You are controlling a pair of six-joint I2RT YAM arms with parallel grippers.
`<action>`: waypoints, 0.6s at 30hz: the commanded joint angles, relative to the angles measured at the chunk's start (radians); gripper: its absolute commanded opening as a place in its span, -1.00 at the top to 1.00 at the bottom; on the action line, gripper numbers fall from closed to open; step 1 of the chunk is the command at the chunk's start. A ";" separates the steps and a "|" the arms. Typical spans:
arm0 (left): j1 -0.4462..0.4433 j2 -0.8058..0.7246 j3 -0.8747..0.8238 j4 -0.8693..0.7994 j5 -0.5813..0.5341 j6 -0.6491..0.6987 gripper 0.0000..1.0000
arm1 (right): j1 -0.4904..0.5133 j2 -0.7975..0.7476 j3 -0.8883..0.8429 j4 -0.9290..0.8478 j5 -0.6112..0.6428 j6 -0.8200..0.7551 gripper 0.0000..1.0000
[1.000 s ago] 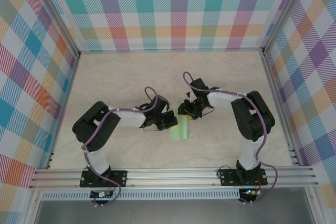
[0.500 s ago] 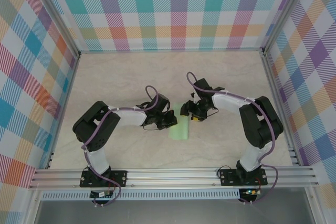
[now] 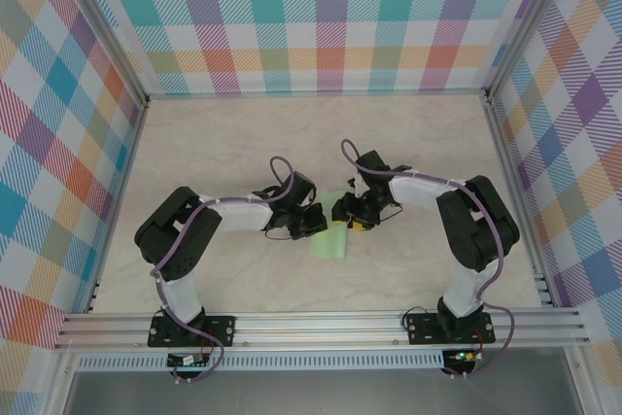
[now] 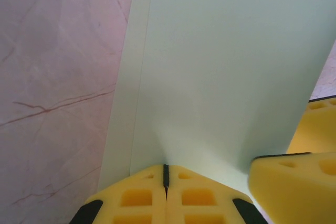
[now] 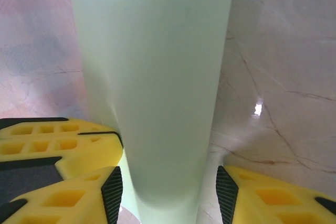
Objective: Fold a paper plane with a square sheet of paper (pick it up from the middle)
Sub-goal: First fold in half a square sheet of paper at the center of the table.
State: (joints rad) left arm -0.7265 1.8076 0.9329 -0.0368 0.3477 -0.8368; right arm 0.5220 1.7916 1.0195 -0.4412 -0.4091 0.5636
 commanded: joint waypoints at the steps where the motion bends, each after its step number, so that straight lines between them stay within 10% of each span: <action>1: -0.012 0.000 0.040 -0.041 0.011 0.017 0.96 | 0.012 0.024 -0.011 0.011 -0.003 0.000 0.00; 18: 0.058 -0.219 0.032 -0.232 -0.170 0.091 0.14 | 0.018 0.080 -0.028 -0.007 0.150 0.103 0.15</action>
State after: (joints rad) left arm -0.6937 1.6176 0.9714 -0.2180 0.2283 -0.7620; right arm 0.5285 1.8023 1.0088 -0.4305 -0.3634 0.6479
